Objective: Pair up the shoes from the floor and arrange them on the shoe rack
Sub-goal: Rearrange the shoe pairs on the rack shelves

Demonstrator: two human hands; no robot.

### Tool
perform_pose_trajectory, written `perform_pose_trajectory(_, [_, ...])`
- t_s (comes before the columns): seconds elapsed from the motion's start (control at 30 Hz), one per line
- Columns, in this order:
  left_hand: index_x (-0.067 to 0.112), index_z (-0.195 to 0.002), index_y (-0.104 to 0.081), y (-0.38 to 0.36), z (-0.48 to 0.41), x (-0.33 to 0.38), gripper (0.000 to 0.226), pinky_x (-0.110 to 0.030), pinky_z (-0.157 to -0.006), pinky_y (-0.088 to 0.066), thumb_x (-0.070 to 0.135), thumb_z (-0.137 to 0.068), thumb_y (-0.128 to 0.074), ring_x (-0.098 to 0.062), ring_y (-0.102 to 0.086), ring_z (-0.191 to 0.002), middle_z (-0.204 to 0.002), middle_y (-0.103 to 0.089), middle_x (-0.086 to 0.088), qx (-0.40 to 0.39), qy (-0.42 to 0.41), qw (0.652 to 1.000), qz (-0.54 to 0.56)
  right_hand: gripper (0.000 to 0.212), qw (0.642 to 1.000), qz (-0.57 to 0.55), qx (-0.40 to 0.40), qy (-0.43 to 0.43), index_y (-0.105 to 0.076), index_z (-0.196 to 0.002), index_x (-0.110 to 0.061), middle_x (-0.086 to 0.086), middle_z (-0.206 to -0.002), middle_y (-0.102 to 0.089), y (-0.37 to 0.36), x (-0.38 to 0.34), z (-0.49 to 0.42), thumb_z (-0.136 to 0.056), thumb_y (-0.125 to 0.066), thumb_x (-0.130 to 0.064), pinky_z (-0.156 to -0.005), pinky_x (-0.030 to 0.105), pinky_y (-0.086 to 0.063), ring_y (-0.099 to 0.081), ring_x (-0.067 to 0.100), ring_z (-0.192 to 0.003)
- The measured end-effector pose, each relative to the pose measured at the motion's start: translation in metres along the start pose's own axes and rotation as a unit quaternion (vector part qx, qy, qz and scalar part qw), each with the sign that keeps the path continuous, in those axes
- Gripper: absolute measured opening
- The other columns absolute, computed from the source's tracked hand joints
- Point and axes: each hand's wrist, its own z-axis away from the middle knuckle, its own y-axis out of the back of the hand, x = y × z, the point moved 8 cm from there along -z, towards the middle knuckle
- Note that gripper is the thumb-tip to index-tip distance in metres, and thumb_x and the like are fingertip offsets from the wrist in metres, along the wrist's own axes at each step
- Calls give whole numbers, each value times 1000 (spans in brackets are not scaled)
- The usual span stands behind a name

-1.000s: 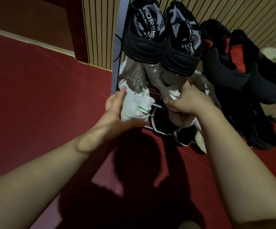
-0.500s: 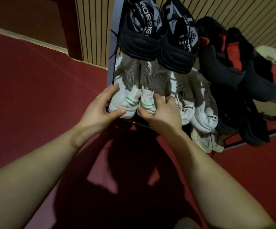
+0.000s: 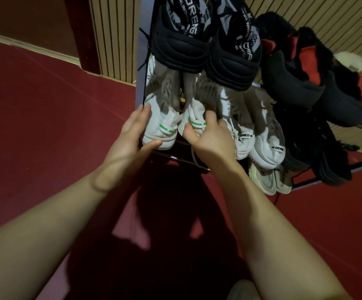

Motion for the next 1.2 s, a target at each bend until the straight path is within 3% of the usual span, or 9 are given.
perform_pose_trajectory(0.1, [25,-150,-13,-5,5,3,89,-13,-108,-22,30,-82,-70,7,-17,-130,-155,-11,2,6,-2,1000,3,60,998,-62,-1,-14,-34,-131,-16,13,-132,-40,-1,2,4,-86,-54,-51,-82,33,-31,-44,31,-119])
perform_pose_trajectory(0.17, [31,-150,-13,-4,6,0,98,-16,-104,-28,29,-75,-76,9,-24,-126,-153,-14,8,19,24,999,13,70,993,-120,3,-13,-31,-133,-16,11,-136,-34,-4,3,7,-83,-61,-54,-85,29,-32,-43,26,-122])
perform_pose_trajectory(0.23, [33,-149,-15,-1,4,2,95,-18,-104,-24,30,-76,-75,6,-21,-131,-155,-17,9,41,22,999,-18,75,990,-138,23,-3,-29,-138,-16,9,-141,-30,-5,5,11,-82,-65,-49,-87,25,-32,-41,23,-125])
perform_pose_trajectory(0.33, [36,-149,-15,1,-2,7,89,-18,-105,-19,35,-79,-71,-2,-15,-141,-156,-18,11,44,14,999,-28,80,994,-100,39,12,-24,-144,-17,7,-147,-25,-4,11,19,-82,-66,-45,-92,28,-35,-39,22,-130])
perform_pose_trajectory(0.57, [43,-147,-3,-3,-9,0,84,-21,-94,-29,41,-86,-61,16,-3,-128,-158,-3,17,4,-3,996,-92,95,1000,-11,0,-2,-5,-151,-14,12,-154,-13,-10,12,19,-84,-62,-50,-99,32,-36,-30,27,-137])
perform_pose_trajectory(0.73, [37,-148,1,-4,-13,6,82,-23,-82,-37,45,-88,-54,17,-2,-126,-159,2,12,13,-1,994,-111,86,1000,6,10,-15,-23,-144,-5,14,-147,-27,-20,1,2,-83,-60,-53,-92,34,-40,-39,30,-129])
perform_pose_trajectory(0.87, [35,-149,0,-3,-16,12,81,-22,-82,-35,44,-89,-54,5,-12,-138,-159,-1,12,43,1,993,-111,74,999,29,-16,-28,-40,-131,-5,15,-139,-35,-17,4,-17,-82,-58,-57,-87,37,-41,-48,34,-119])
perform_pose_trajectory(1.07, [31,-150,-4,-2,-15,8,82,-31,-88,-42,48,-88,-54,1,-17,-139,-158,-9,11,51,-28,989,-136,74,999,8,5,-40,-39,-133,-6,12,-141,-36,-18,7,-9,-82,-57,-58,-91,36,-39,-44,30,-125])
perform_pose_trajectory(1.2, [33,-150,-4,0,-23,6,80,-26,-86,-39,44,-89,-55,15,-5,-129,-158,-7,13,14,-48,990,-133,85,998,-21,21,-48,-22,-147,-8,10,-152,-24,-19,7,-2,-85,-53,-58,-98,34,-36,-34,24,-135])
